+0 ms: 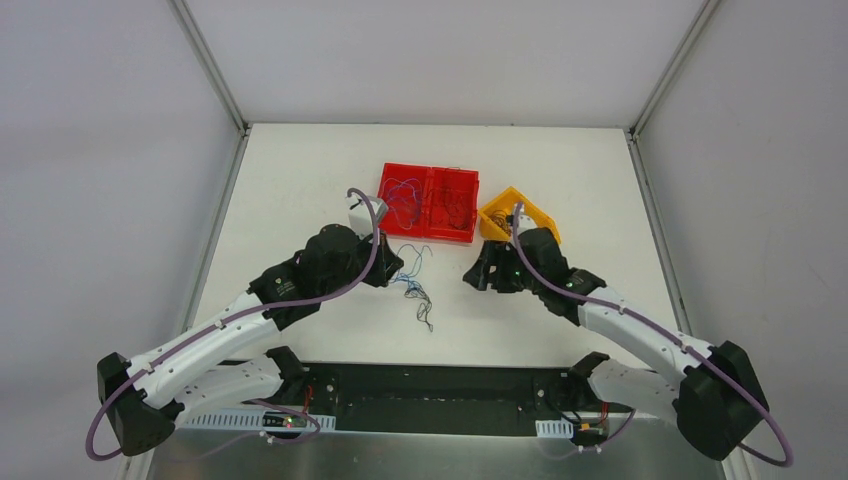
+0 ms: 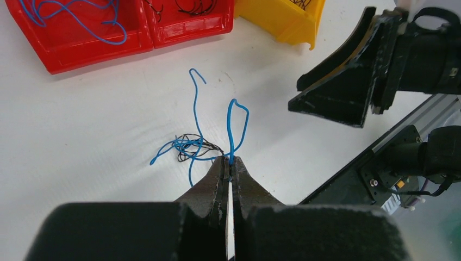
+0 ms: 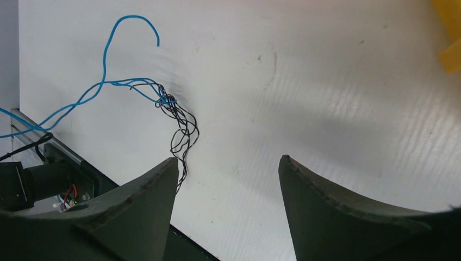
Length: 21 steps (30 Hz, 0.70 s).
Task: Untangle the cables
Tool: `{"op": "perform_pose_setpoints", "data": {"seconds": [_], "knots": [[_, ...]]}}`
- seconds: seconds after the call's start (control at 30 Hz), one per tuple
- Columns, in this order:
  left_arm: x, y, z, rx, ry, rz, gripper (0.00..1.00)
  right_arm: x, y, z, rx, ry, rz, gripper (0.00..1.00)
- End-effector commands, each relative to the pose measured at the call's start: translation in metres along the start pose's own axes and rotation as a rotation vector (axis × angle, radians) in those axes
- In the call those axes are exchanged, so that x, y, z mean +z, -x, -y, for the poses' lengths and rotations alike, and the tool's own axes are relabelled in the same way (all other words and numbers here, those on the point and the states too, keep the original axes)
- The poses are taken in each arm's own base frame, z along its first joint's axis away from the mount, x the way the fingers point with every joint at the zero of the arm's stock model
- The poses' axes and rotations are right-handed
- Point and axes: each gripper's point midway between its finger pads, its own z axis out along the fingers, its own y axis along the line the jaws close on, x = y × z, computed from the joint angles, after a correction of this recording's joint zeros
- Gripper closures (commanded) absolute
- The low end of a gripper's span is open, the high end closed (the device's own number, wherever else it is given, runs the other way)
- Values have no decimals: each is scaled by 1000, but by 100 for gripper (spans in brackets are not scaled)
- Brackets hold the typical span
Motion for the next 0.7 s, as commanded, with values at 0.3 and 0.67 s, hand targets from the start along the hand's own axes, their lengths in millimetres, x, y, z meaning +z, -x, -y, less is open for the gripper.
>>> {"op": "perform_pose_setpoints", "data": {"seconds": [0.3, 0.67], "knots": [[-2, 10, -5, 0, 23, 49, 100, 52, -31, -64, -120, 49, -28, 36], [-6, 7, -21, -36, 103, 74, 100, 83, -66, -61, -221, -155, -18, 32]]}}
